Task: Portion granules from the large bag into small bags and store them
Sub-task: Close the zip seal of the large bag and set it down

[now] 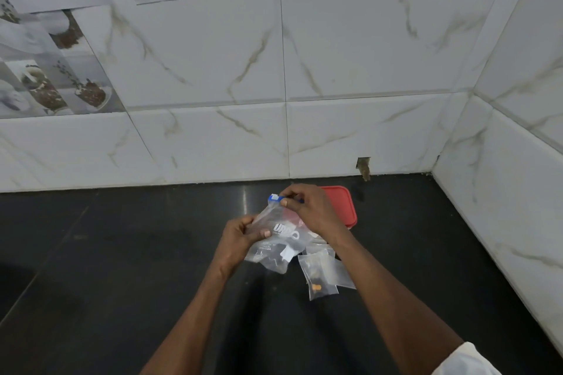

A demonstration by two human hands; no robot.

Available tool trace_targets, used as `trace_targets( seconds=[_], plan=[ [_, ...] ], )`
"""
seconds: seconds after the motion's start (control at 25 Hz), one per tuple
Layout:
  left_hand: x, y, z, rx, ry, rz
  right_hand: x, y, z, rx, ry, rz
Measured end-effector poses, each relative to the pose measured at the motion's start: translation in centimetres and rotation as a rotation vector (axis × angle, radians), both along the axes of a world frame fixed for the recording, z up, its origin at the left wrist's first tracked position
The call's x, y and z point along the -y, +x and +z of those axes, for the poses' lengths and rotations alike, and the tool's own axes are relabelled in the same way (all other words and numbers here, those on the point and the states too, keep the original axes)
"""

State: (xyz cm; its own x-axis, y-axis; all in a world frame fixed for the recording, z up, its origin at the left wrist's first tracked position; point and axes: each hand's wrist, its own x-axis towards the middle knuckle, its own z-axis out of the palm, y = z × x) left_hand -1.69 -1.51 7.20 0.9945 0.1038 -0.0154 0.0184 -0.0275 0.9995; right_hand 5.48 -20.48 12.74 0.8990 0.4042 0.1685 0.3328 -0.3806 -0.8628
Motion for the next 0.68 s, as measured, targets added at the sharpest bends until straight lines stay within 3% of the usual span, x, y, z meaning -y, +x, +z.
trace_targets(
  seconds=[0.28,0.4,0.52,0.68],
  plan=[
    [-0.3,-0.3,-1.9,-0.084,0.014,0.090,-0.1,-0.7,-2.3,-0.158,0.230,-0.247],
    [-1.0,-1.1,-2.5,-0.104,-0.074,0.011,0.8,-0.2,-2.2,-0.116,0.146,-0.267],
    [-1.6,-2.0,-3.7,-0.119,-0.138,0.070,2.4,0.8,-1.1,-0.034,0.036,-0.244],
    [-0.3,-2.3,-3.6,-0.141,-0.221,0.246,4.5,1.4,-1.9,-0.177,-0.054,-0.145]
  ],
)
